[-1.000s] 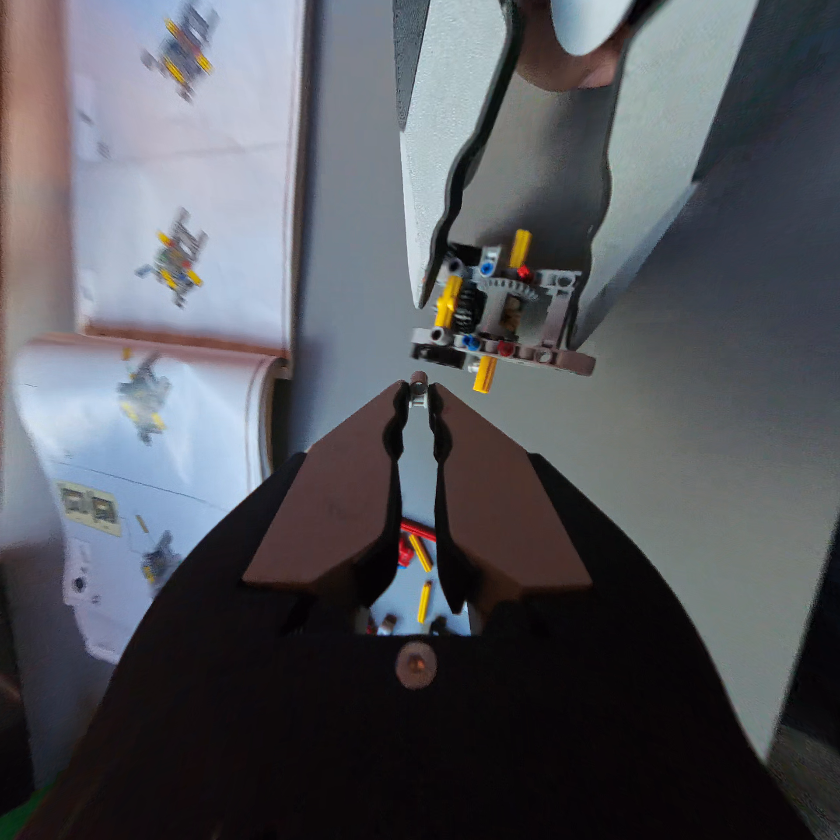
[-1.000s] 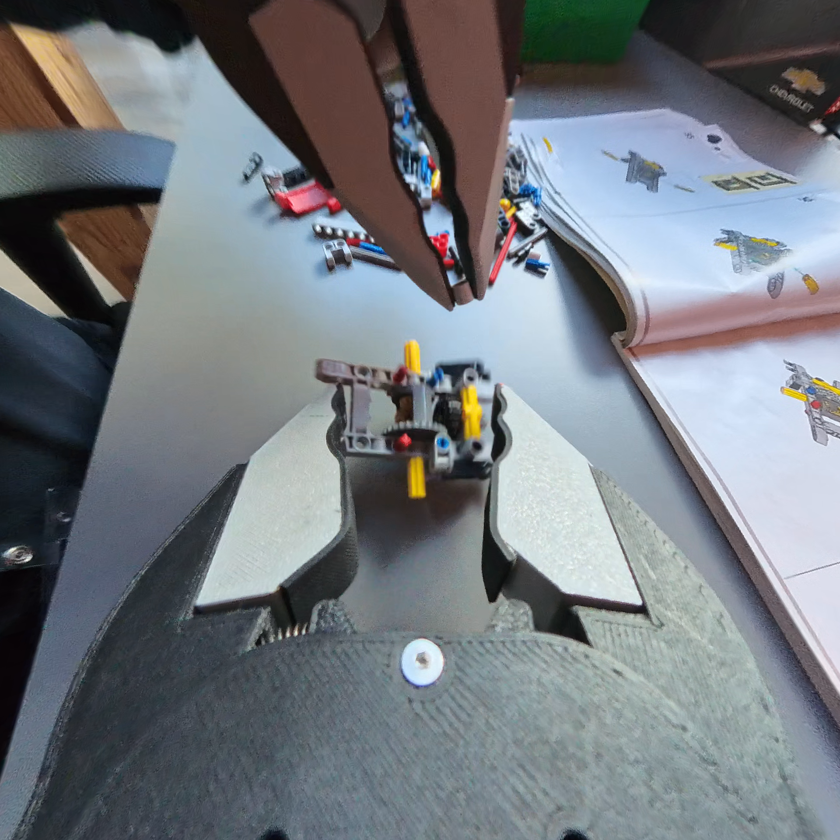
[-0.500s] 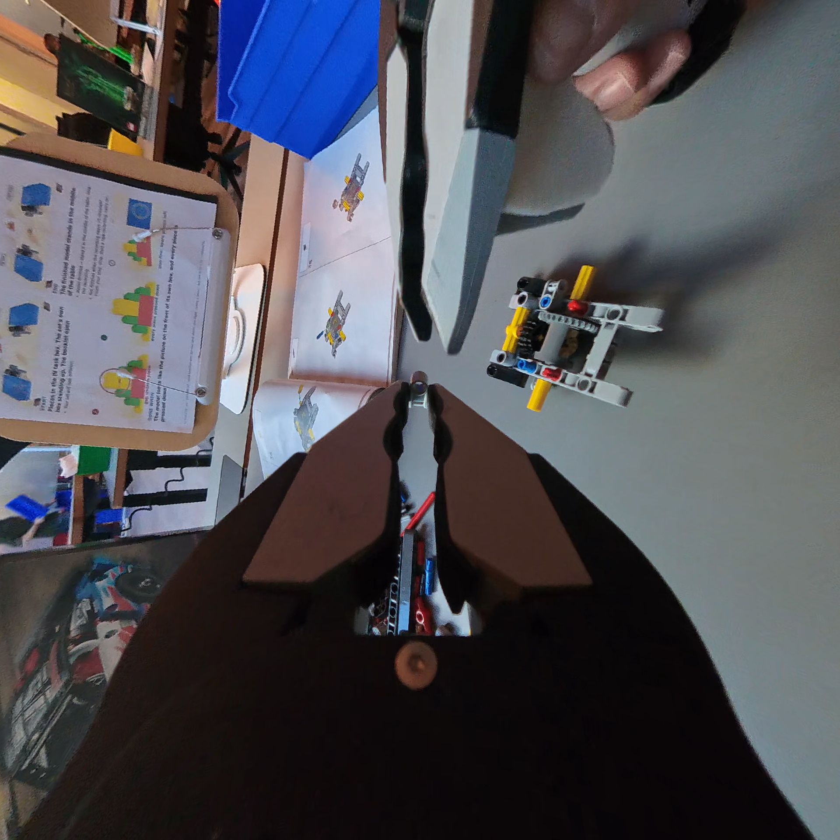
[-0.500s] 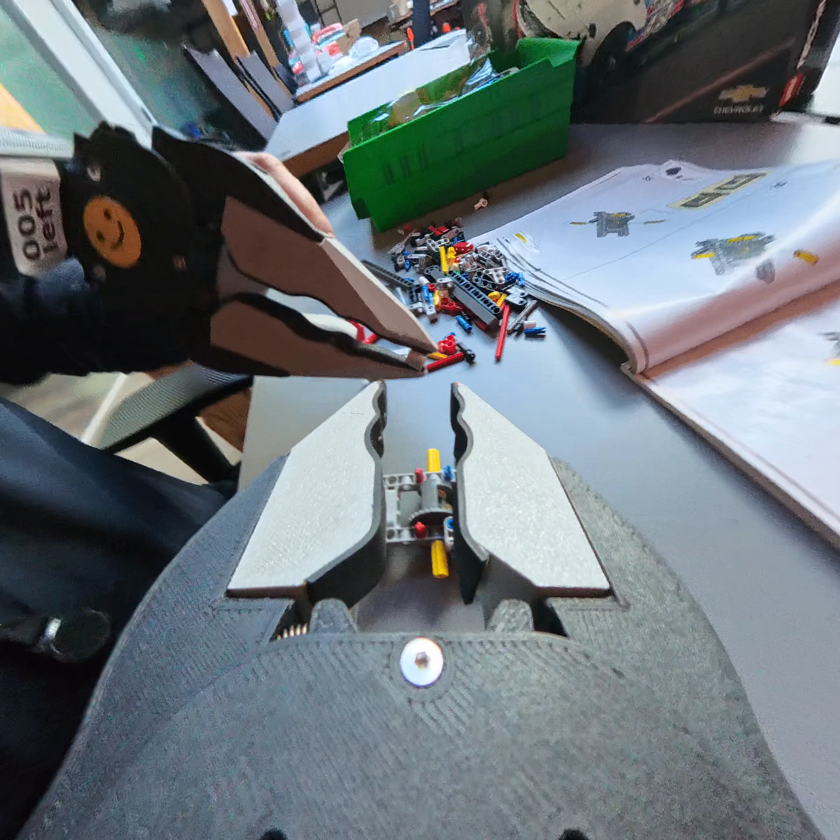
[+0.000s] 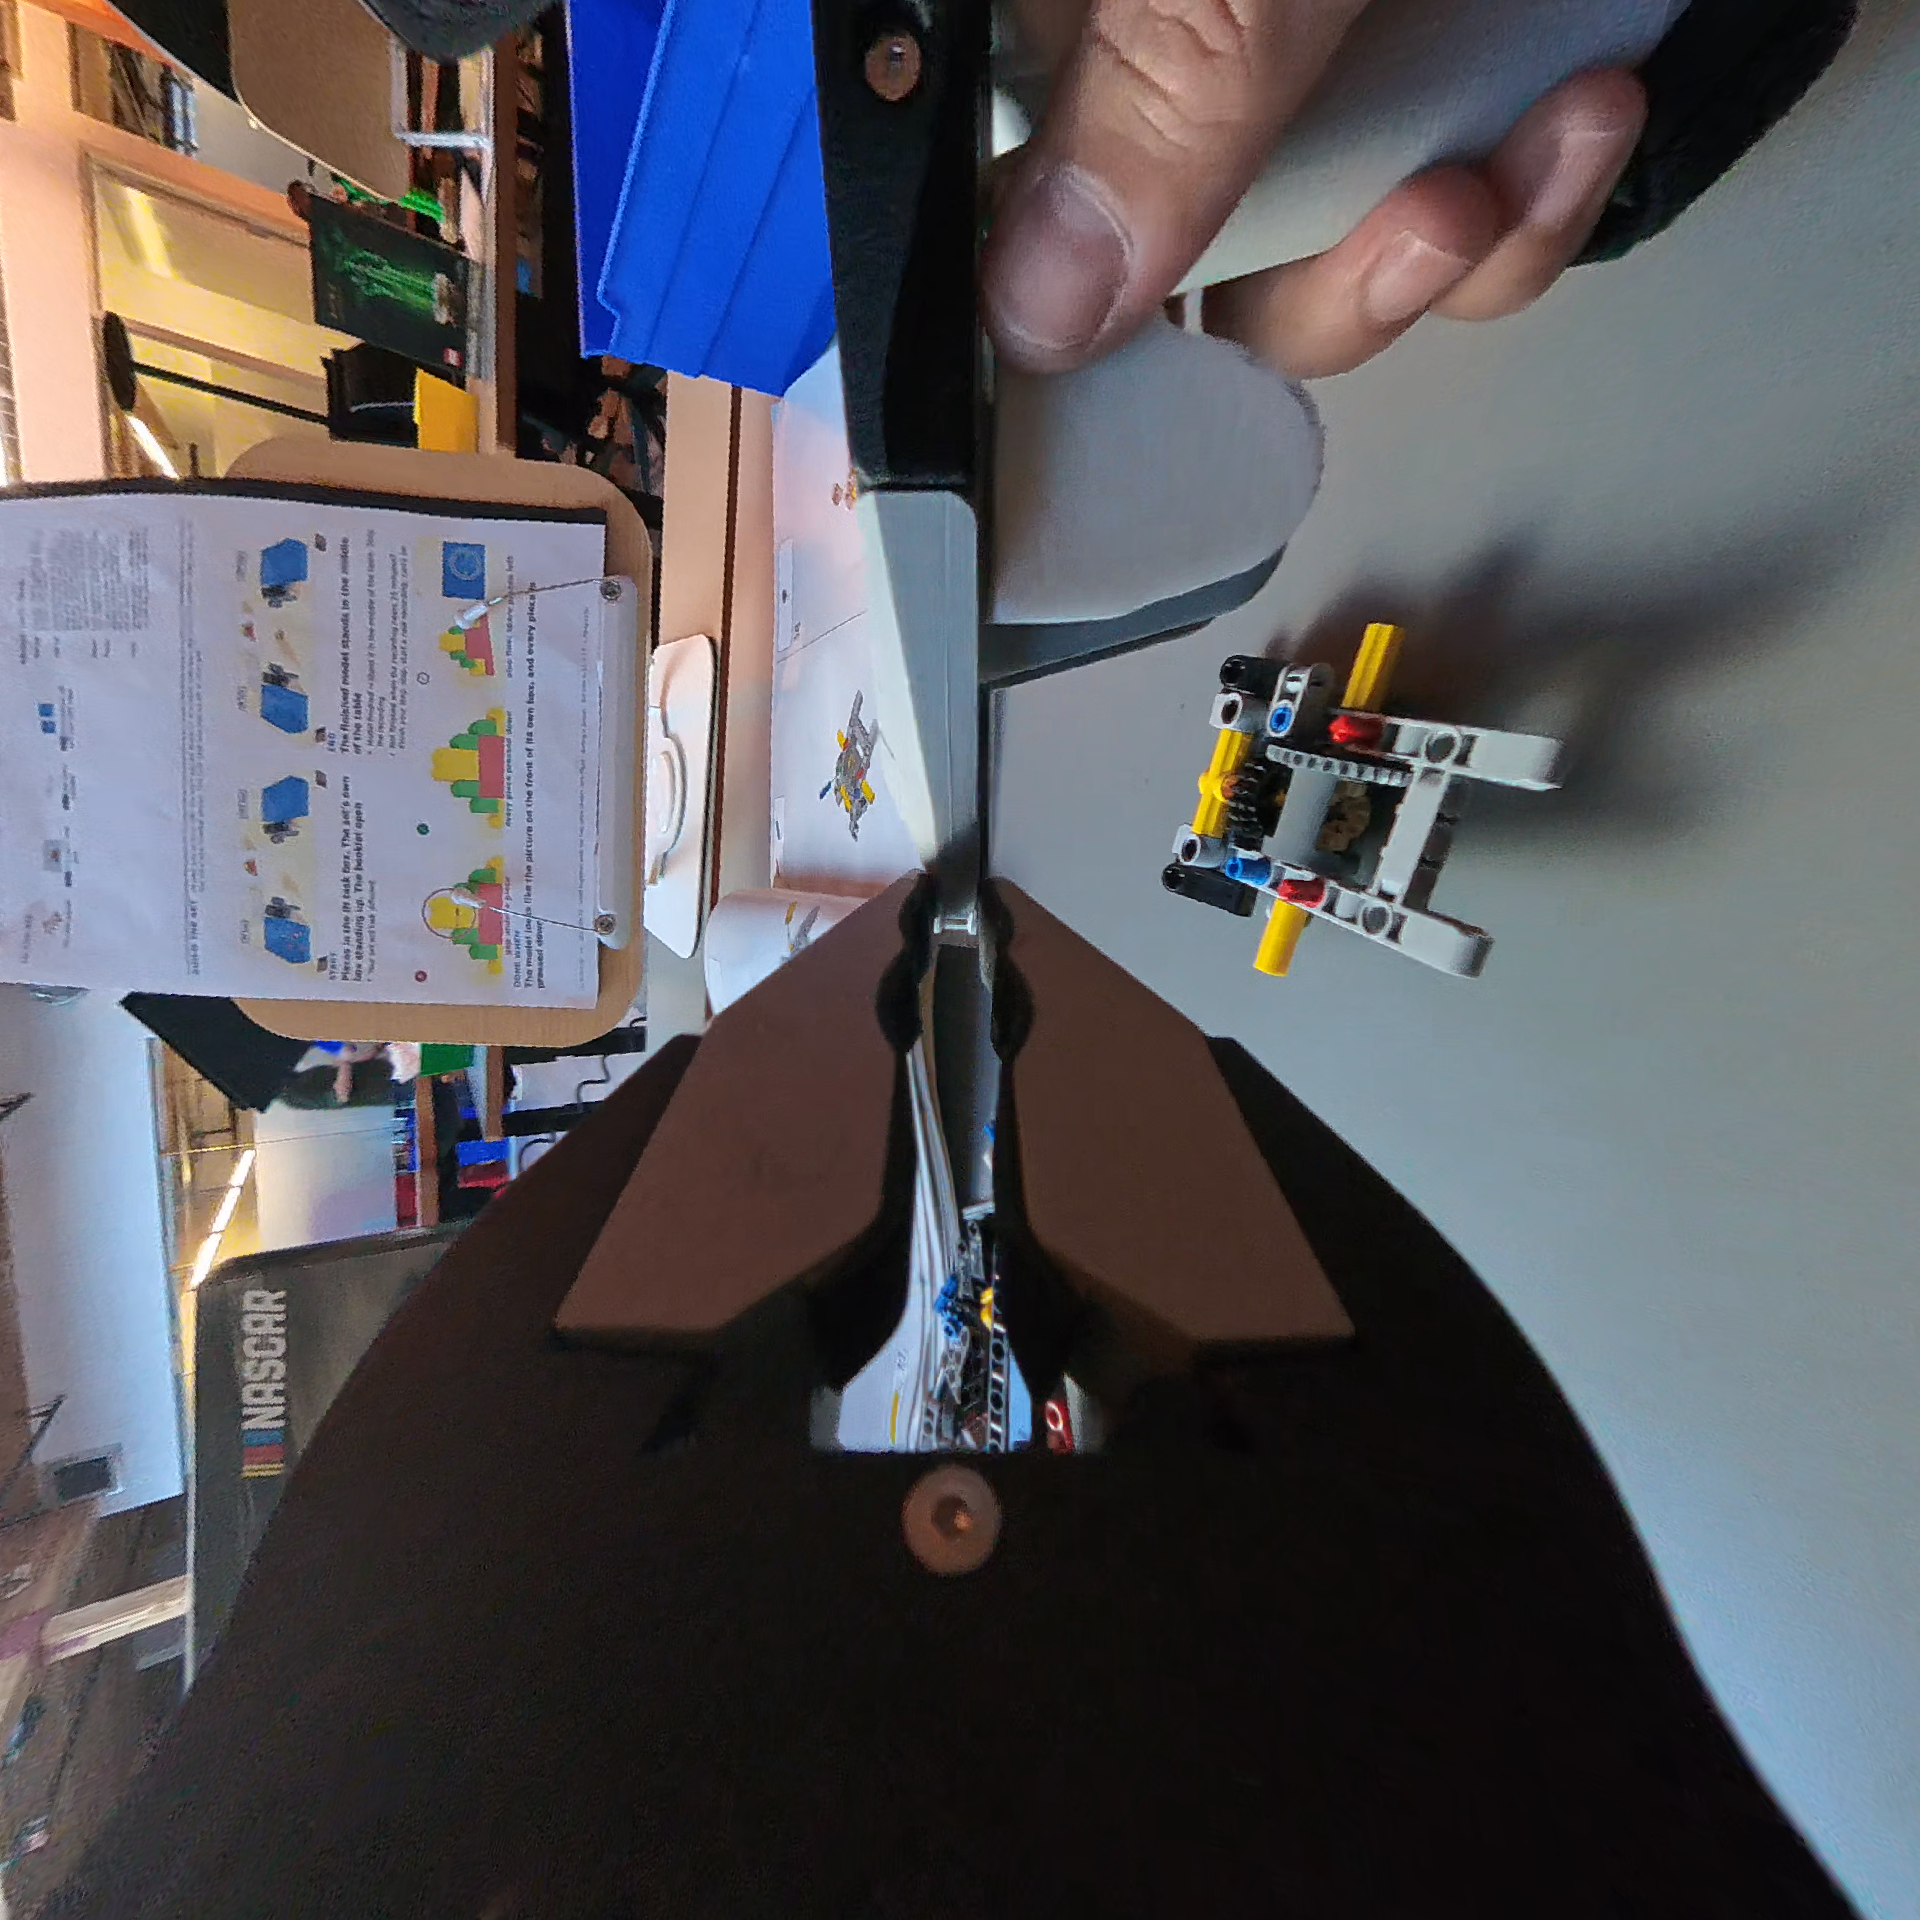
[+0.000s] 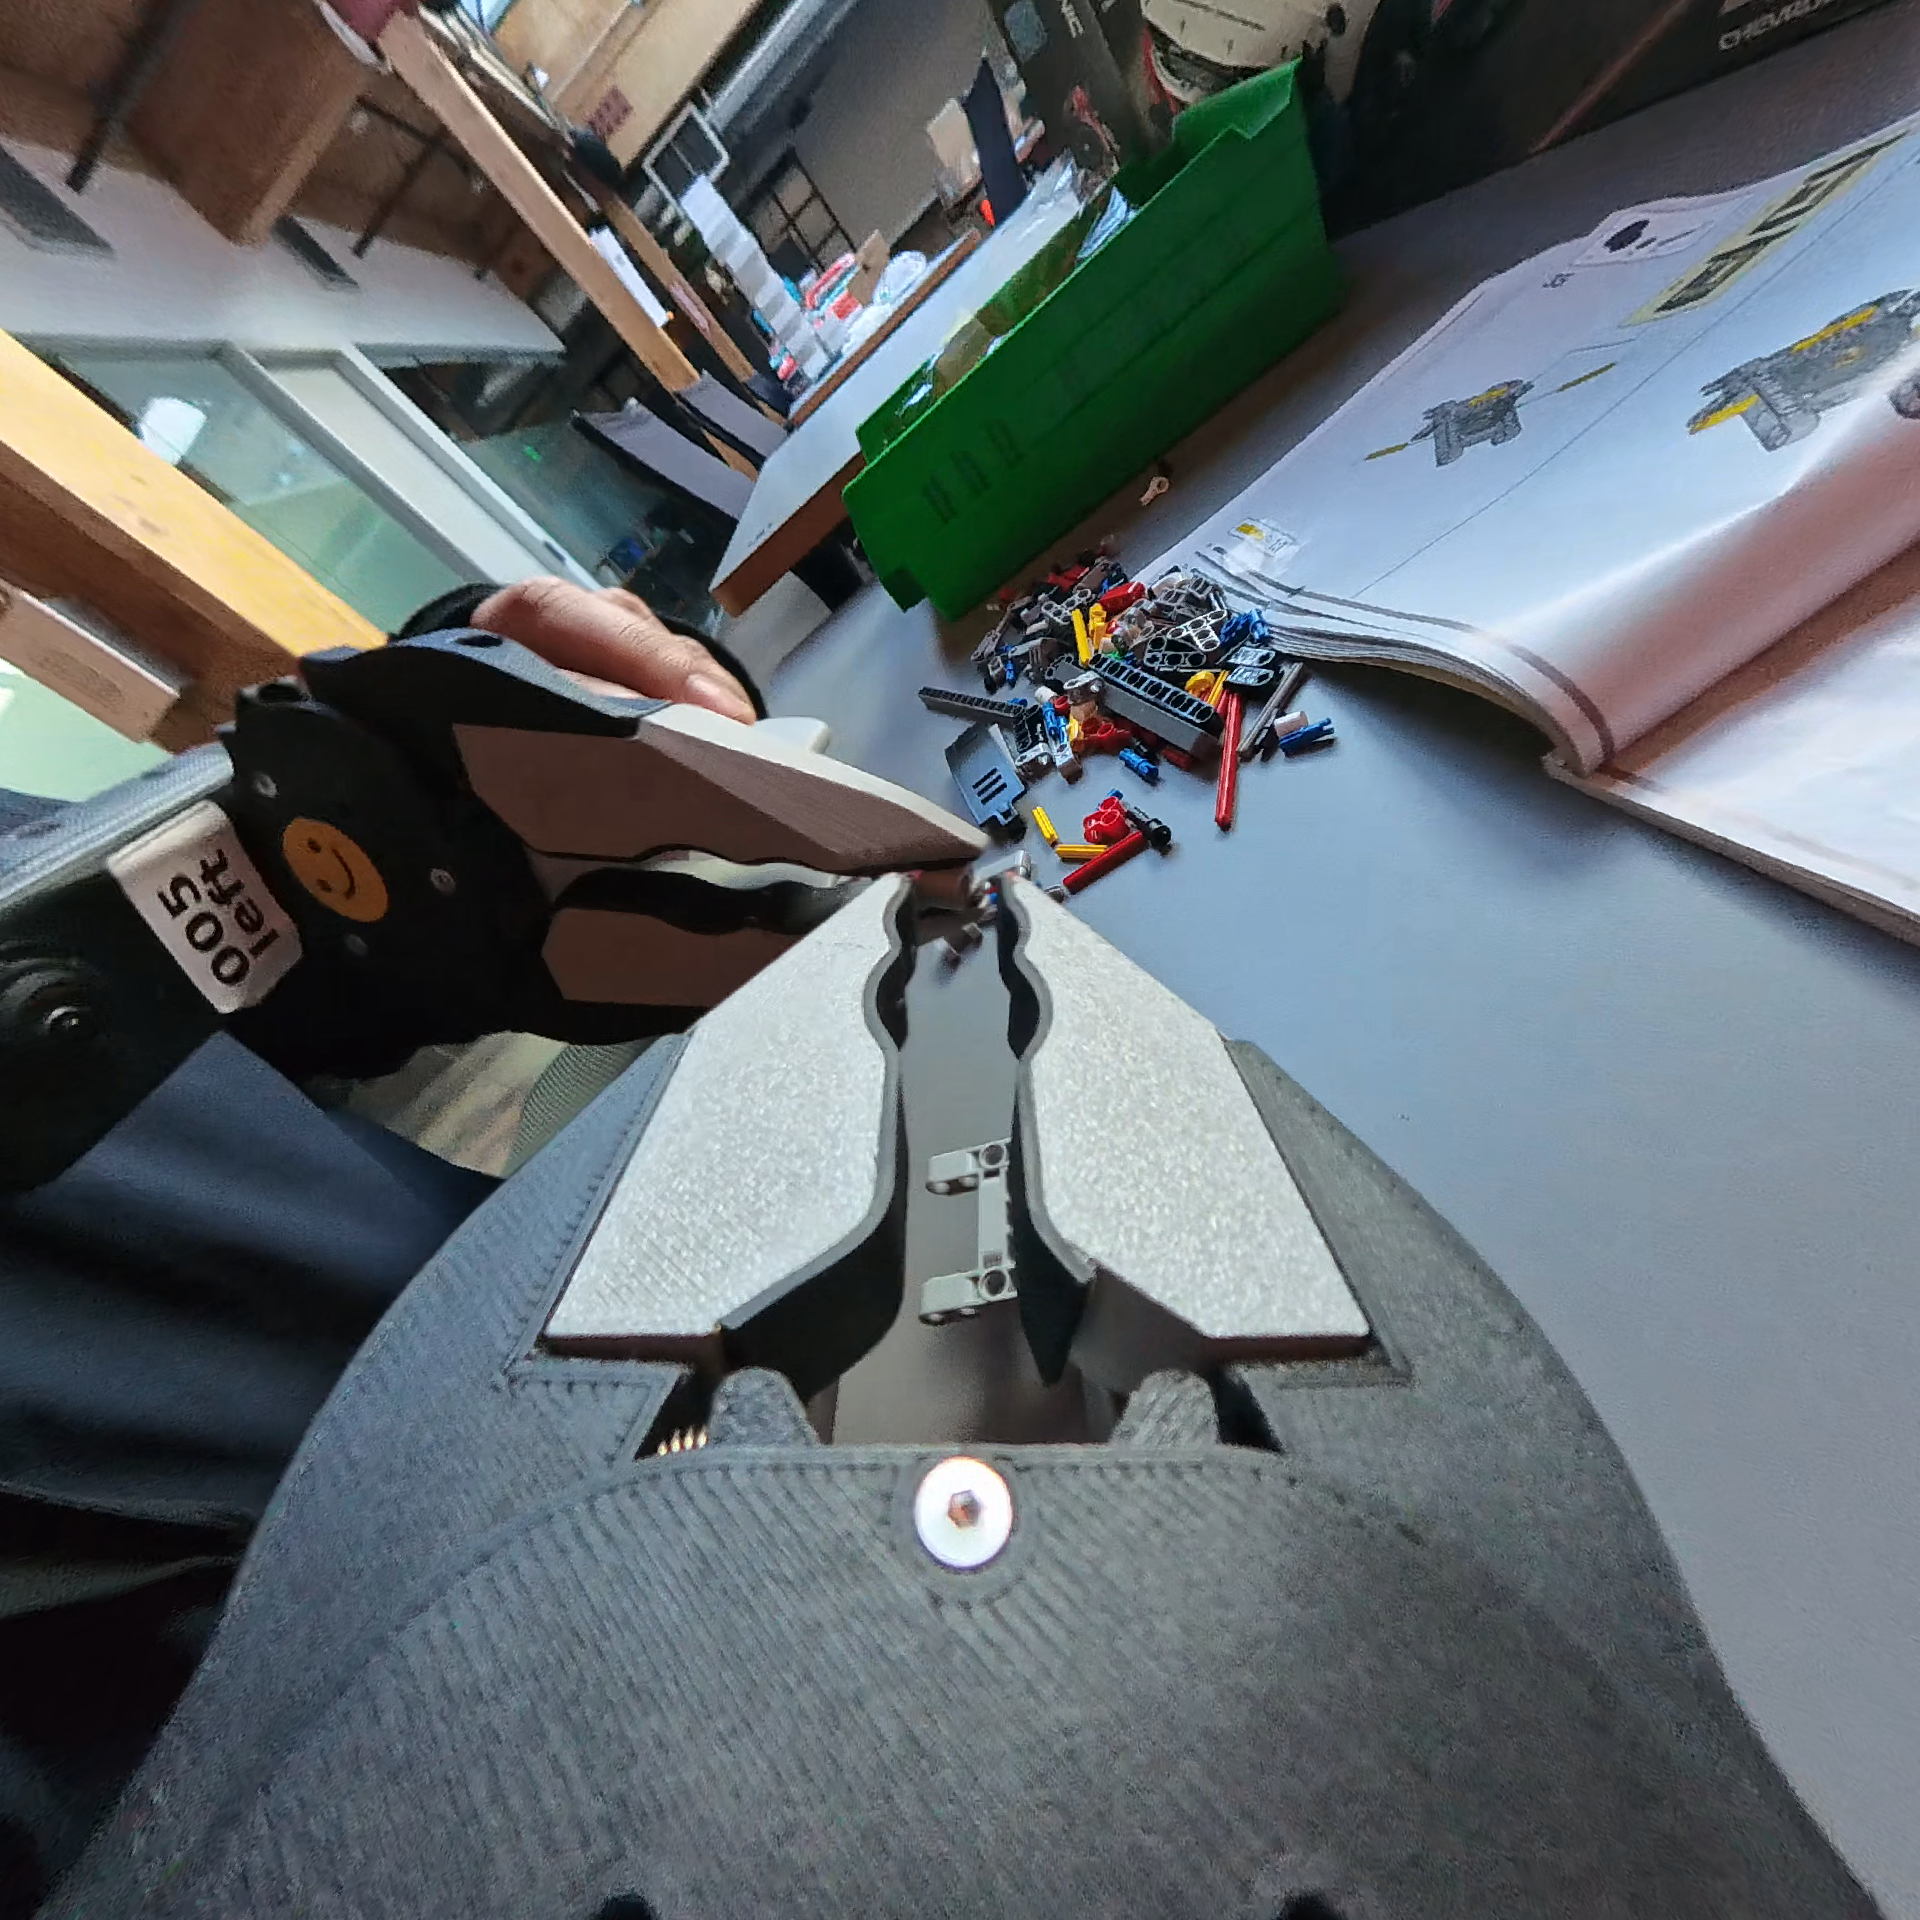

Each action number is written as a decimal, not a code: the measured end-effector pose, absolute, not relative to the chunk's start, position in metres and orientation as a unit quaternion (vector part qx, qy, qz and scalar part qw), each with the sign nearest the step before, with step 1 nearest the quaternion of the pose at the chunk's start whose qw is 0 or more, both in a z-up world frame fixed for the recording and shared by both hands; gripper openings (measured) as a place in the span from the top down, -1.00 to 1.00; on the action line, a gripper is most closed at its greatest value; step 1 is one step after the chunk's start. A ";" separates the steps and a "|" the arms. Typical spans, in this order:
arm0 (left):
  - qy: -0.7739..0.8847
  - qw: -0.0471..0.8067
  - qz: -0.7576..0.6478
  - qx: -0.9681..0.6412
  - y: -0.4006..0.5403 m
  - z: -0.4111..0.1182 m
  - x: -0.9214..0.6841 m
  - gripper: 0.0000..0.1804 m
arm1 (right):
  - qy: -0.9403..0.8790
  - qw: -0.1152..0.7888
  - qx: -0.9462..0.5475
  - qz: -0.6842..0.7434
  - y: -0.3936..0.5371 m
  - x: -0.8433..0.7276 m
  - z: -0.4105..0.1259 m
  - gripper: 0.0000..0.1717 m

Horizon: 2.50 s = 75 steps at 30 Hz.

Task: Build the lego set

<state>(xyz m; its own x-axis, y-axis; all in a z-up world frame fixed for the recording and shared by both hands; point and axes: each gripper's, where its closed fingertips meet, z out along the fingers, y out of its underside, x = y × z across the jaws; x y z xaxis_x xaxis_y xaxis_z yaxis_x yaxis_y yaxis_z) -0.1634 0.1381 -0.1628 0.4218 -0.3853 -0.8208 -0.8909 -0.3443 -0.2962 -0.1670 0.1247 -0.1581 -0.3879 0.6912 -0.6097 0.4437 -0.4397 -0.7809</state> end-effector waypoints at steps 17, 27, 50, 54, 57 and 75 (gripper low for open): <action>0.363 0.432 -0.117 -0.818 0.091 -0.140 -0.132 0.88 | -0.685 0.256 -0.340 0.591 0.095 -0.131 -0.132 0.94; 0.255 0.317 -0.566 -0.717 0.063 -0.107 -0.117 0.82 | -0.772 0.477 -0.126 0.400 0.067 -0.110 -0.105 0.94; 0.334 0.360 -0.350 -0.798 0.100 -0.165 -0.119 0.94 | -0.769 0.381 -0.290 0.424 0.107 -0.123 -0.139 0.33; 0.333 0.335 -0.287 -0.833 0.117 -0.202 -0.139 0.94 | -0.733 0.265 -0.423 0.462 0.135 -0.131 -0.175 0.19; 0.331 0.323 -0.294 -0.836 0.122 -0.212 -0.144 0.93 | -0.725 0.230 -0.455 0.463 0.136 -0.135 -0.193 0.19; 0.330 0.303 -0.360 -0.819 0.110 -0.189 -0.136 0.94 | -0.799 0.415 -0.274 0.339 0.109 -0.143 -0.182 0.84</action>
